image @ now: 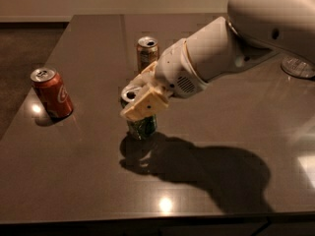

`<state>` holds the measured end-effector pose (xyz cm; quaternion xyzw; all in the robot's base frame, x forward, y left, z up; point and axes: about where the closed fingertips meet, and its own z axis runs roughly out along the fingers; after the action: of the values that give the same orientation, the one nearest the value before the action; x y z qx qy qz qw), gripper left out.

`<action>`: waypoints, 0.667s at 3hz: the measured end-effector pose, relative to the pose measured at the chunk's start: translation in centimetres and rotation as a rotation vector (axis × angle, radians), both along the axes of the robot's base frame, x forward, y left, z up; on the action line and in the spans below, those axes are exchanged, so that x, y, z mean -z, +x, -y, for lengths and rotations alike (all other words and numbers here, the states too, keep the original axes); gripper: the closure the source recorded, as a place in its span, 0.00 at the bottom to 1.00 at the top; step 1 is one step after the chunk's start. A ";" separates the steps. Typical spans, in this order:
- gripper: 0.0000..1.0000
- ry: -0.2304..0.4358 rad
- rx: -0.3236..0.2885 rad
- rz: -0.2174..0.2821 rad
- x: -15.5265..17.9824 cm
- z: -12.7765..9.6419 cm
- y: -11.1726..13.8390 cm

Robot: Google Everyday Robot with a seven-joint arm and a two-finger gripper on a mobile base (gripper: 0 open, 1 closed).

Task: Move green can near orange can

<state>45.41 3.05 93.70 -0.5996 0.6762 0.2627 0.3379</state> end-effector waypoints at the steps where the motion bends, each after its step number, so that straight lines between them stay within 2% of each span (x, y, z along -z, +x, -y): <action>1: 1.00 0.027 0.154 -0.020 -0.1 3.1 6.3; 2: 1.00 0.079 0.255 -0.028 -0.4 5.0 10.1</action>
Offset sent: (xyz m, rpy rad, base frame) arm 0.1495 -0.0785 0.0059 0.1421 0.0415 -0.3826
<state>55.53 -1.96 94.13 -0.4914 0.7407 0.2521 0.3825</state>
